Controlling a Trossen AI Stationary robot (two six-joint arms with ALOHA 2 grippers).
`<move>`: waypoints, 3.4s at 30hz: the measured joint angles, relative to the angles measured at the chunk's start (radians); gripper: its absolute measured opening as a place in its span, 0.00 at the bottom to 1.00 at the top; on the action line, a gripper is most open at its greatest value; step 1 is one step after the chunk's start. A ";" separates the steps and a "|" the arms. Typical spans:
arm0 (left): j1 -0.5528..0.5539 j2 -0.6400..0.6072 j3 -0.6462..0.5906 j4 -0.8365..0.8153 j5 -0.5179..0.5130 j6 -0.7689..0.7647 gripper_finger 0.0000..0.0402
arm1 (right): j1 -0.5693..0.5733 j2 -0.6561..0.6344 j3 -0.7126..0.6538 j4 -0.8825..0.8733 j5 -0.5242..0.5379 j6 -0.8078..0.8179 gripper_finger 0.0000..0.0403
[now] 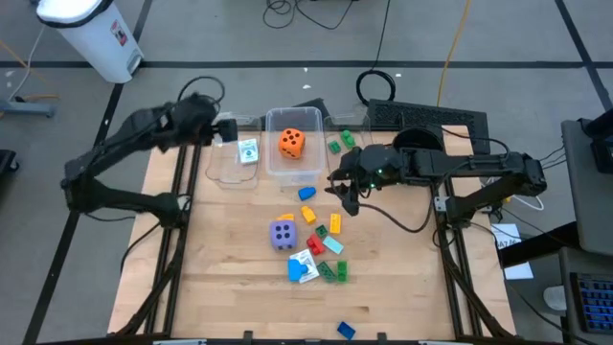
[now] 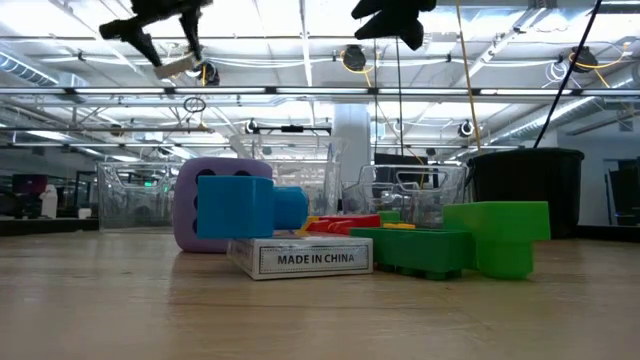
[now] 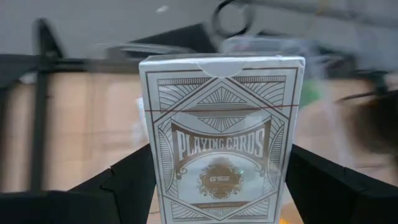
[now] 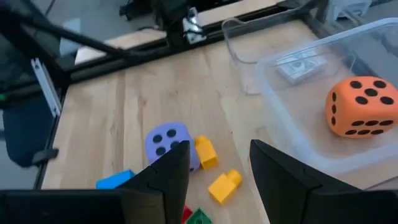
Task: Pick & Place Toys
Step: Put the brown deck of cards into the left transparent bin, then put the purple dice into the transparent container
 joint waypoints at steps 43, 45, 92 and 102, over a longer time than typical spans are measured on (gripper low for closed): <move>0.323 0.573 -0.070 0.082 0.252 0.280 0.75 | -0.019 -0.001 0.000 -0.095 0.002 0.163 0.40; 0.323 0.573 -0.099 0.110 0.257 0.276 0.78 | -0.020 -0.001 0.000 -0.093 0.006 0.157 0.40; 0.374 0.575 -0.207 0.299 0.302 0.272 0.77 | -0.022 -0.001 0.000 -0.093 0.057 0.167 0.40; 0.374 0.575 -0.207 0.303 0.302 0.272 0.93 | -0.022 -0.001 0.000 -0.093 0.057 0.167 0.40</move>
